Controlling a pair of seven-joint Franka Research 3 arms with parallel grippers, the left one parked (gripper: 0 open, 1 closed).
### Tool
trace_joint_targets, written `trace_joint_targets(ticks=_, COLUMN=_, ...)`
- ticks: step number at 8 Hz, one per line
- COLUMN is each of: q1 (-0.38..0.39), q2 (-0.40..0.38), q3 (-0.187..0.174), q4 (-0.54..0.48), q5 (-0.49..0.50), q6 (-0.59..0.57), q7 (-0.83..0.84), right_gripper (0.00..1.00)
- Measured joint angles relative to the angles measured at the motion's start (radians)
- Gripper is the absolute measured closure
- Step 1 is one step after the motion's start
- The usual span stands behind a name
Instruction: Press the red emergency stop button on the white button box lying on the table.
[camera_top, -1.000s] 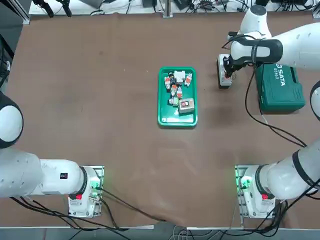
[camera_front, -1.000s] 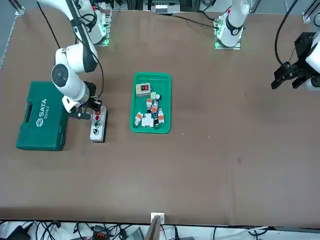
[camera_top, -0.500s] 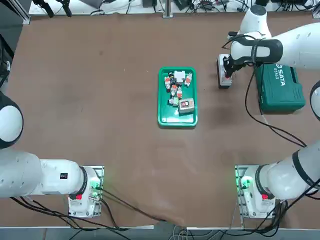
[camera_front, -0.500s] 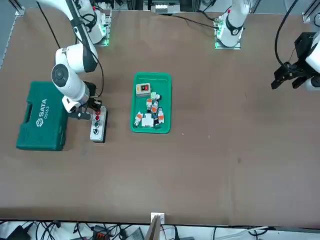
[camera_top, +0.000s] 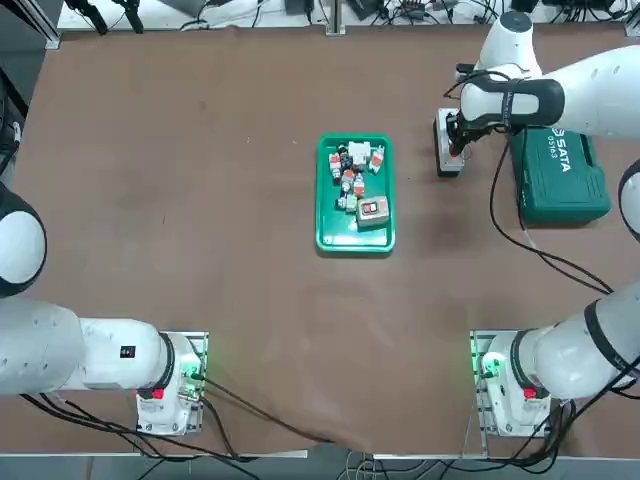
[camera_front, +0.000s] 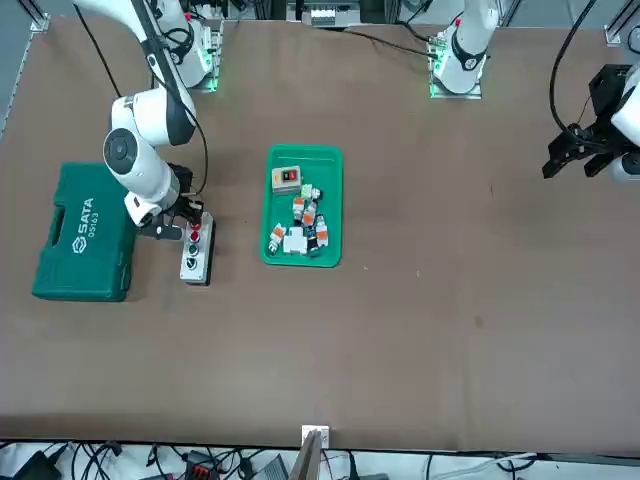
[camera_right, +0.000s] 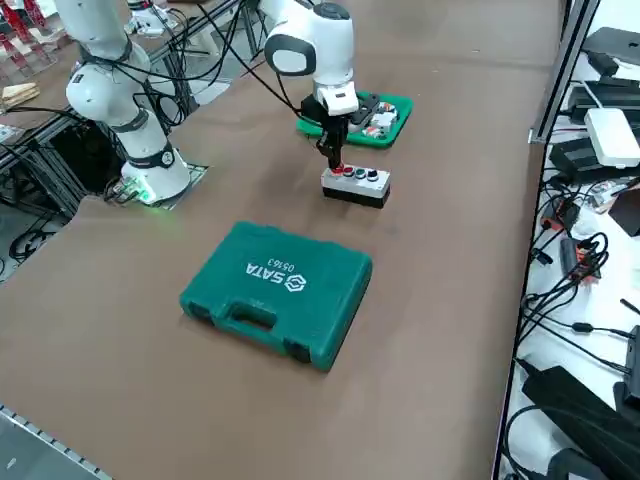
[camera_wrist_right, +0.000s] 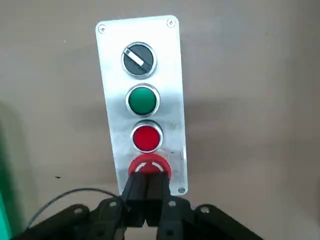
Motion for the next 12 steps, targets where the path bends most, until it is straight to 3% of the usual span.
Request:
trace_joint_targets(ticks=9, q1=0.003, q2=-0.005, q3=0.000, q4=0.011, q5=0.000, q6=0.006, q7=0.020, right_gripper=0.98)
trace_joint_targets(ticks=12, q1=0.007, q2=-0.089, q3=0.000, q4=0.051, q5=0.000, q6=-0.129, q7=0.031, right_gripper=0.92)
